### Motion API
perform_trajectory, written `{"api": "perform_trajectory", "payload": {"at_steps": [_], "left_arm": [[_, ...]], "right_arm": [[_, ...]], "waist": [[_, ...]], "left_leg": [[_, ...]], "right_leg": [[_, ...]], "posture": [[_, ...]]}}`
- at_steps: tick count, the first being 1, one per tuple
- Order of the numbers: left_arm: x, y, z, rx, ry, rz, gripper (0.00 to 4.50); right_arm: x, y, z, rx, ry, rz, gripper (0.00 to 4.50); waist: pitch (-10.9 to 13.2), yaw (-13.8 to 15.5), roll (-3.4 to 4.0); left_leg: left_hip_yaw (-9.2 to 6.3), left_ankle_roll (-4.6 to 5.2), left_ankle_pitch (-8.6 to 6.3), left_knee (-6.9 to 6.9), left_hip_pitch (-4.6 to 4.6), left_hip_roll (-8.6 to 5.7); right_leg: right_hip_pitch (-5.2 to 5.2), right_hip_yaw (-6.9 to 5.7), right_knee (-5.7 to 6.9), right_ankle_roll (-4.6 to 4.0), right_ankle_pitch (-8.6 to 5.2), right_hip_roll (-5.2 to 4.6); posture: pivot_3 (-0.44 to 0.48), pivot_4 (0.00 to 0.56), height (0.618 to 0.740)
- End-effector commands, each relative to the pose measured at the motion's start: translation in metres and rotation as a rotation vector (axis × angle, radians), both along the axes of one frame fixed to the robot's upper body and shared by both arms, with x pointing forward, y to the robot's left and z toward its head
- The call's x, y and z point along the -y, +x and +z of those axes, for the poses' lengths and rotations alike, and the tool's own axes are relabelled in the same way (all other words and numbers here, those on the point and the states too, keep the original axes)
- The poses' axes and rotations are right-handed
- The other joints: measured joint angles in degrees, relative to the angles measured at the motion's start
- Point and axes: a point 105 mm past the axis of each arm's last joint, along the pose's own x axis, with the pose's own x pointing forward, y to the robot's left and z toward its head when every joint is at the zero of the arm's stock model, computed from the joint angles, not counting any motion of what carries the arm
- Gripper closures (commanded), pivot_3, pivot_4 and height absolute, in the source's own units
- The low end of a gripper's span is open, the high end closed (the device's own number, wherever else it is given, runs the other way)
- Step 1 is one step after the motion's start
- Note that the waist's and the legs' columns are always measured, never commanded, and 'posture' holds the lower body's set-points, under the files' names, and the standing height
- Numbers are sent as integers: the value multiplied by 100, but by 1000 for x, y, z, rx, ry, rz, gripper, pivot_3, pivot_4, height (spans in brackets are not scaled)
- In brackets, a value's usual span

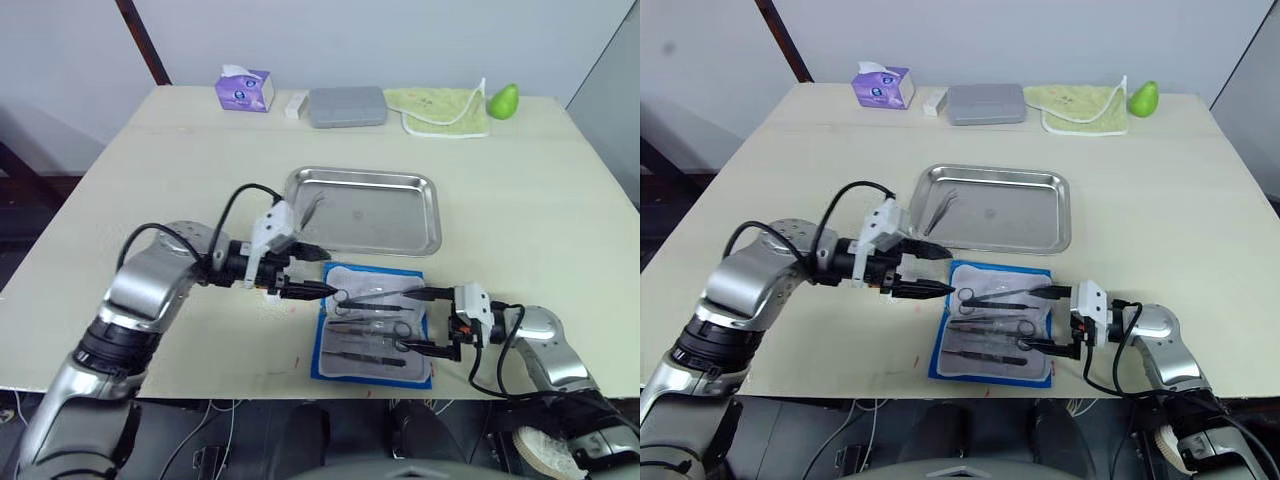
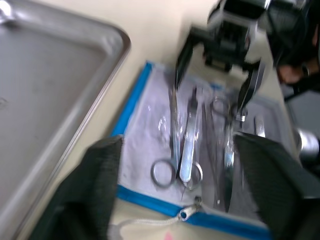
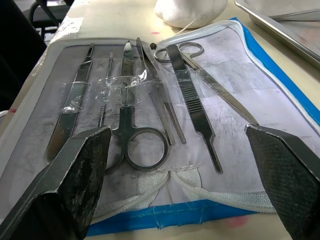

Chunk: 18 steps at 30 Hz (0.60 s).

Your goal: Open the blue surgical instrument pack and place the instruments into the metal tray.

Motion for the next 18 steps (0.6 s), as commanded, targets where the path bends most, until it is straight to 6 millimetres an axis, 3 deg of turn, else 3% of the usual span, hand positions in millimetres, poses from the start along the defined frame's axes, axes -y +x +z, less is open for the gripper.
{"api": "perform_trajectory", "payload": {"at_steps": [1, 7, 18], "left_arm": [[9, 10, -5, 78, 56, -14, 2131], [27, 18, -20, 128, 92, -37, 2131], [34, 16, -39, 170, 168, -117, 2131]], "right_arm": [[7, -6, -24, -100, -62, -29, 0], [7, -5, -24, -98, -64, -36, 0], [7, -9, -25, -105, -66, -50, 0]], "waist": [[0, 2, -1], [1, -4, -1], [1, 4, -1]], "left_leg": [[0, 0, 0, 1, -1, 0], [0, 0, 0, 1, -1, 0], [-1, 0, 0, 1, -3, 0]], "right_leg": [[0, -1, 0, 0, 0, 0], [-1, 1, 0, 0, 0, 1], [0, 0, 0, 0, 0, 0]], "posture": [[0, 150, 740], [0, 150, 740], [0, 150, 740]]}}
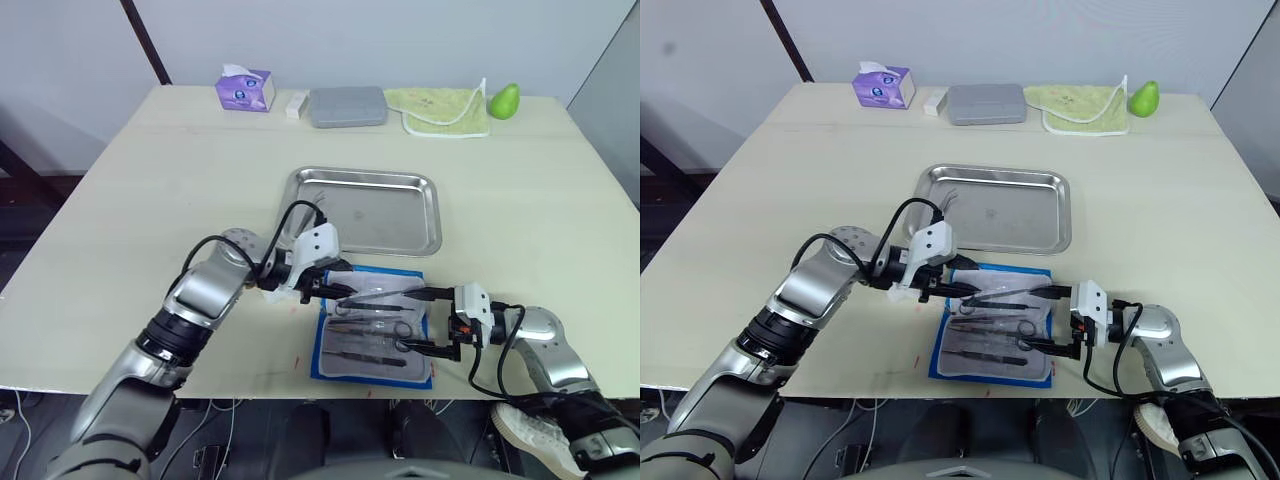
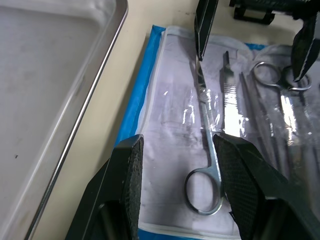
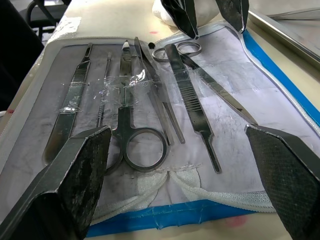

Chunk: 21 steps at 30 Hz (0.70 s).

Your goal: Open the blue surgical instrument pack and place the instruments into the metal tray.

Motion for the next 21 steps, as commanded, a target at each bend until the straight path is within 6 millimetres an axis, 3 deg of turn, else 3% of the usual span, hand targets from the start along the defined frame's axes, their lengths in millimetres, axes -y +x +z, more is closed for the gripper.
{"api": "perform_trajectory", "payload": {"at_steps": [1, 21], "left_arm": [[4, -6, -1, 32, 27, -68, 2131], [7, -8, -24, 54, 129, -90, 2131]], "right_arm": [[6, -8, -24, -97, -65, -32, 0], [5, -10, -26, -106, -66, -43, 0]], "waist": [[0, 0, 0], [0, 2, 1]], "left_leg": [[0, 0, 0, 0, -1, 0], [-1, 0, 0, 0, -1, 0]], "right_leg": [[0, 0, 0, 0, 0, 0], [0, -2, 0, 0, 0, 0]], "posture": [[0, 150, 740], [0, 150, 740]]}}
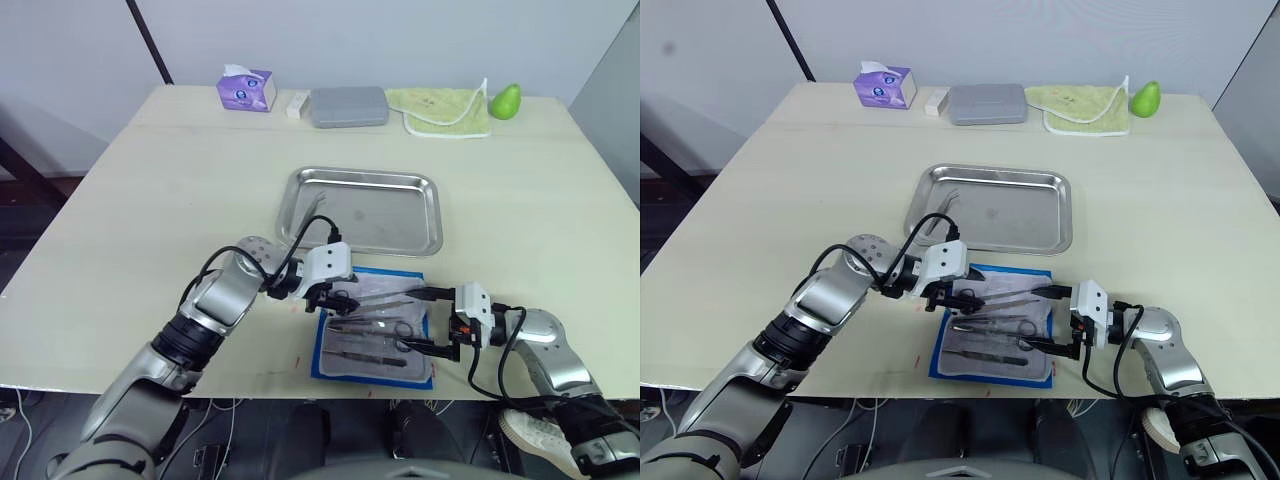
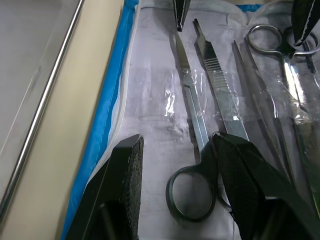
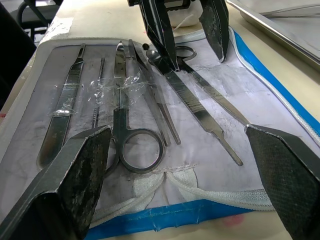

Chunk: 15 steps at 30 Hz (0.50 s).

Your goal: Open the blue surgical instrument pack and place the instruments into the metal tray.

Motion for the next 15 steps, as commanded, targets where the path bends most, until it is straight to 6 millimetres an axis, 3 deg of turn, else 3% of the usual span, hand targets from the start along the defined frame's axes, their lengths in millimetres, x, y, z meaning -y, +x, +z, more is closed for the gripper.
{"api": "perform_trajectory", "payload": {"at_steps": [1, 11, 15], "left_arm": [[-1, -4, -10, -8, 48, -23, 2131], [-3, -4, -29, -52, 61, -30, 2131], [-8, -2, -34, -50, 106, -38, 3761]], "right_arm": [[6, -8, -24, -96, -65, -20, 0], [3, -11, -25, -107, -59, -21, 0], [3, -13, -25, -114, -60, -20, 0]], "waist": [[0, 0, 0], [-6, 1, 2], [-15, 9, 6]], "left_leg": [[0, 0, 0, 0, 0, 0], [0, 0, 0, 0, 3, 0], [0, 0, 0, 0, 6, 0]], "right_leg": [[0, 0, 0, 0, 0, 0], [2, 0, 0, 0, 0, 0], [4, 0, 0, 0, 0, 0]], "posture": [[0, 150, 740], [0, 150, 740], [0, 150, 740]]}}
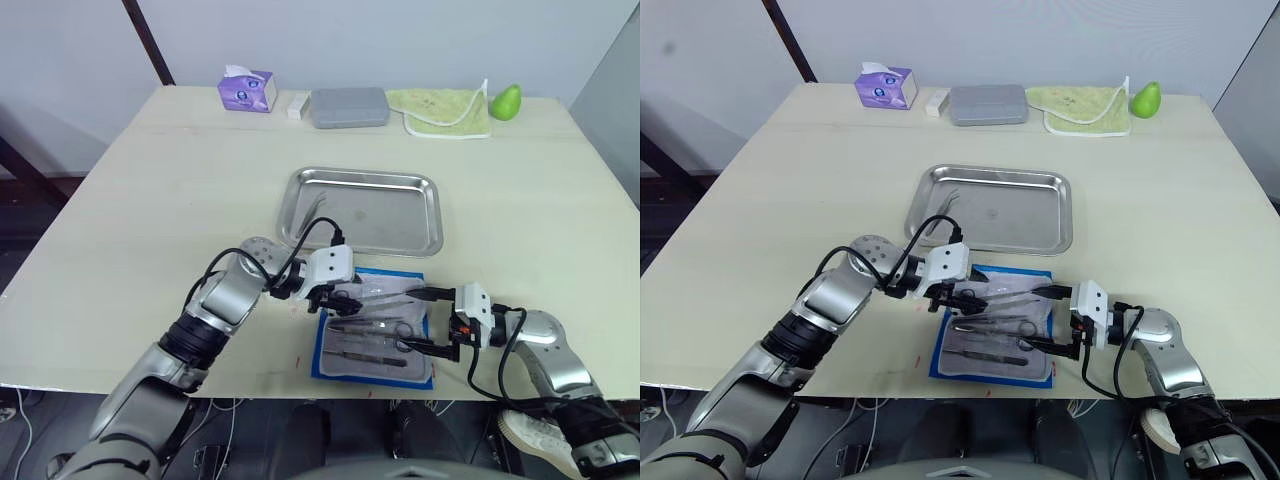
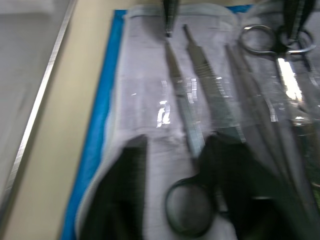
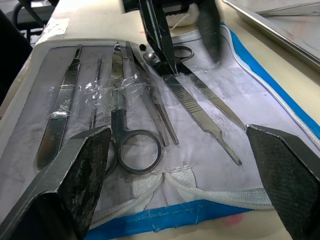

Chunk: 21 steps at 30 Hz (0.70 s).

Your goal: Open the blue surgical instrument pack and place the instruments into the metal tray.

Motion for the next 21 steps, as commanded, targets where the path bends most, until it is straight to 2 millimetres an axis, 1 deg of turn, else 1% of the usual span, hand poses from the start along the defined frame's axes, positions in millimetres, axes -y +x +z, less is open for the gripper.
{"api": "perform_trajectory", "payload": {"at_steps": [1, 2, 11, 18, 21], "left_arm": [[-12, 0, -25, -42, 115, 23, 4230], [-11, 0, -24, -41, 117, 19, 4472], [-11, 5, -12, -24, 148, 0, 4472], [-10, 5, 6, -36, 194, -12, 4472], [-9, 6, 17, -37, 227, -7, 4472]], "right_arm": [[3, -11, -24, -104, -60, -2, 0], [3, -12, -24, -106, -60, -3, 0], [2, -12, -25, -112, -70, 1, 0], [0, -13, -31, -136, -103, 5, 0], [-1, -18, -38, -173, -133, 16, 0]], "waist": [[-6, 3, -1], [-6, 2, 0], [-10, 0, 7], [-9, -22, 7], [-9, -28, 8]], "left_leg": [[1, 0, 0, 0, 1, 0], [1, 0, 0, 0, 2, 0], [2, 0, 0, 0, 1, -1], [5, 1, 0, 0, 0, 0], [5, 1, 0, 0, -1, 1]], "right_leg": [[1, 0, 0, 0, 0, 0], [2, -1, 1, 0, 0, 1], [1, -1, 1, 0, 0, 2], [0, 0, 1, -1, -1, 6], [-1, -2, 2, -4, -2, 10]], "posture": [[0, 150, 740], [0, 150, 740], [0, 150, 740], [0, 150, 740], [0, 150, 740]]}}
